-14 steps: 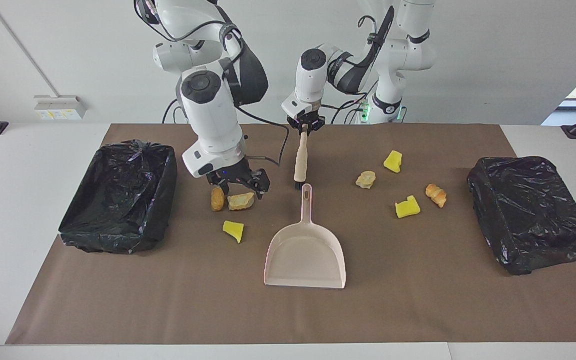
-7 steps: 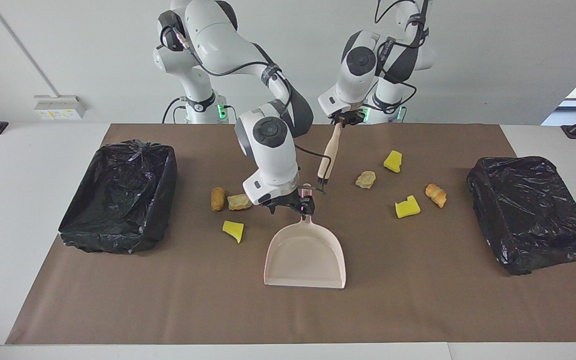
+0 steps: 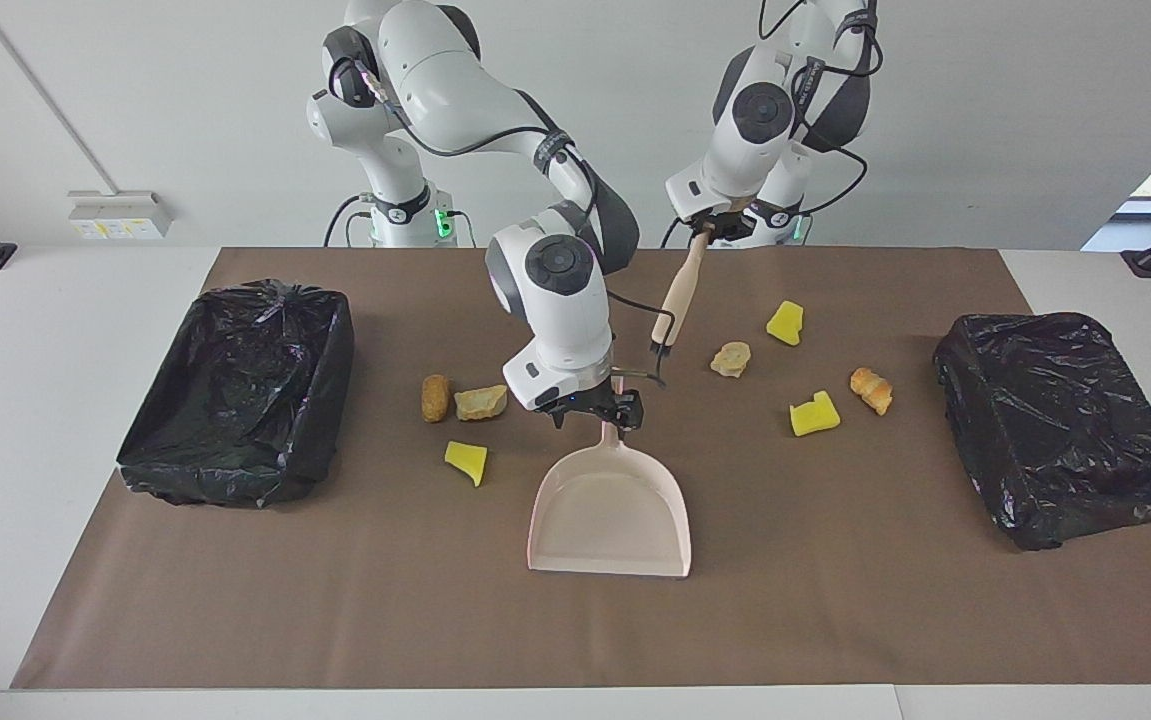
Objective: Sweep and dump trash in bin
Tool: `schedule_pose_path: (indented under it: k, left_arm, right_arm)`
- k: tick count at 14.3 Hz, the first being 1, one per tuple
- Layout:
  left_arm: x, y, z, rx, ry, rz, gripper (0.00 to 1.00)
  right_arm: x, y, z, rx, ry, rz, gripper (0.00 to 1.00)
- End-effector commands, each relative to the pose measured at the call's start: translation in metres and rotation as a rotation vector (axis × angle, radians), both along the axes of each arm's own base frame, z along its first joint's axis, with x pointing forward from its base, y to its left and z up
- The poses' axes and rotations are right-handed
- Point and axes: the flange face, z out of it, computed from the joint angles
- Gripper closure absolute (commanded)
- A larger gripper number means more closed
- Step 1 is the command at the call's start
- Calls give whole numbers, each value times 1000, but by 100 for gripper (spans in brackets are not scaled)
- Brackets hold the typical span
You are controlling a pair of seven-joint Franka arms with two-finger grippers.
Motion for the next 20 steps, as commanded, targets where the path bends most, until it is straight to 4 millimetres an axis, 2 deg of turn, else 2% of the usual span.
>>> schedule_pose_path:
  k: [1,4,5,6,8,9,10,12,15,17,18,20]
  left_arm:
    - [-7,44,-5,-44,-16,-27,100]
    - [-7,98,-17,-112,-18,-100,100]
    - [-3,111,-19,-134,-26,-117,100]
    - [-1,121,-23,-137,-33,-132,100]
    - [3,127,-36,-130,-66,-173,100]
    - [9,131,-44,-133,-79,-186,100]
    - [17,140,-55,-142,-92,-199,100]
    - [31,150,-69,-147,-121,-276,100]
    - [63,158,-71,-130,-178,-317,100]
    - [99,164,-61,-130,-199,-317,100]
    - [116,169,-56,-116,-212,-325,100]
    - [149,172,-43,-90,-233,-349,100]
  right_arm:
    - [-16,-8,0,9,30,86,0]
    - [-20,-11,-6,3,40,102,11]
    - [-24,-5,-13,3,38,106,18]
    - [-28,1,-15,0,42,117,23]
    - [-28,1,-15,2,36,107,36]
    - [-28,2,-15,4,37,104,37]
    - [-29,3,-15,4,38,102,48]
    - [-30,5,-12,-1,40,86,100]
    - [-27,2,-10,-7,31,95,100]
    - [-23,-1,-2,17,1,249,100]
    - [-21,-7,5,15,-16,335,100]
    - [-16,-28,32,25,-49,429,100]
